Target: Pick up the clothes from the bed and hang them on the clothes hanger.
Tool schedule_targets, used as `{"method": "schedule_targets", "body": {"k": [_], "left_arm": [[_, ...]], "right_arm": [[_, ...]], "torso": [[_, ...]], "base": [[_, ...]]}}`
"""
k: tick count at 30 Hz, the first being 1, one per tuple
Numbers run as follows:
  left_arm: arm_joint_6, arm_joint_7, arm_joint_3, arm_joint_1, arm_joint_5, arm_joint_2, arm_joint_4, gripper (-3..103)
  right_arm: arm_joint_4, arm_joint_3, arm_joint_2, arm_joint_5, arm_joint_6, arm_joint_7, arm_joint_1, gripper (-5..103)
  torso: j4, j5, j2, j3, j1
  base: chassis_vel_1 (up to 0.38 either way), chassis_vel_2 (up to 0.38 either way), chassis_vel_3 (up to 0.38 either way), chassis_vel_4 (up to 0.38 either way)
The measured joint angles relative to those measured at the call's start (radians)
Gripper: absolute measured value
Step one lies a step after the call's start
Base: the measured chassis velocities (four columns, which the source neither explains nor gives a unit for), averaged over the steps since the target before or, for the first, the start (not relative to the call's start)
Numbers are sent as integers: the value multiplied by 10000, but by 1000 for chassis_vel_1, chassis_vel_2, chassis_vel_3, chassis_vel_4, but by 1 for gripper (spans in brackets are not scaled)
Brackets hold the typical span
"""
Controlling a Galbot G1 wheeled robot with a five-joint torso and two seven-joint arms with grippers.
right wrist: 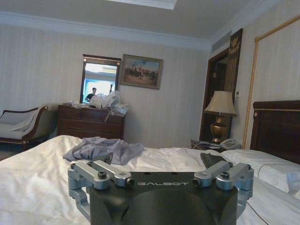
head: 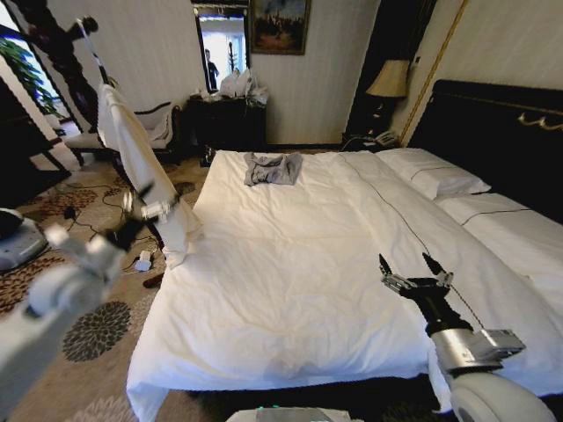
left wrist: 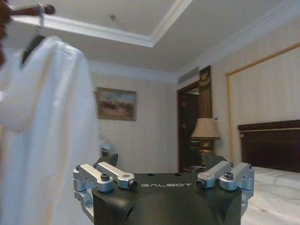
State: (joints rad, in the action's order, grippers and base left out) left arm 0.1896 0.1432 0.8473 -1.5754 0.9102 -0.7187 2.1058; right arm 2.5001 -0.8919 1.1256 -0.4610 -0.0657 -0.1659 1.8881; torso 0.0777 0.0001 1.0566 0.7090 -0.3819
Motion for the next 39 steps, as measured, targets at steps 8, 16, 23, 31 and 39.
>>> {"method": "schedule_targets", "body": {"k": [8, 16, 23, 31, 39], "left_arm": [[1092, -23, 421, -1812, -2161, -2358, 809, 100], [2012, 109, 311, -2853, -3834, -3916, 960, 100], [2601, 122, 572, -3141, -4564, -4278, 1057, 100], [2784, 427, 777, -3388, -4739, -4357, 1327, 100], [2818, 519, 805, -3186, -4774, -4222, 1271, 100]], "right_arm": [[-1, 604, 726, 981, 435, 170, -34, 100], [-208, 990, 1163, 2124, 1001, 409, 46, 100], [-389, 1505, 1322, 2579, 1111, 466, 174, 100], [-496, 1852, 1418, 2844, 1143, 484, 195, 100], [-582, 1882, 1430, 2870, 1147, 509, 164, 100]], "torso": [[1, 0, 0, 0, 1], [0, 1, 0, 1, 1], [1, 0, 0, 2, 1], [-1, -1, 0, 1, 1], [1, -1, -1, 2, 0]], "base": [[0, 0, 0, 0], [0, 0, 0, 0], [0, 0, 0, 0], [0, 0, 0, 0], [0, 0, 0, 0]]}}
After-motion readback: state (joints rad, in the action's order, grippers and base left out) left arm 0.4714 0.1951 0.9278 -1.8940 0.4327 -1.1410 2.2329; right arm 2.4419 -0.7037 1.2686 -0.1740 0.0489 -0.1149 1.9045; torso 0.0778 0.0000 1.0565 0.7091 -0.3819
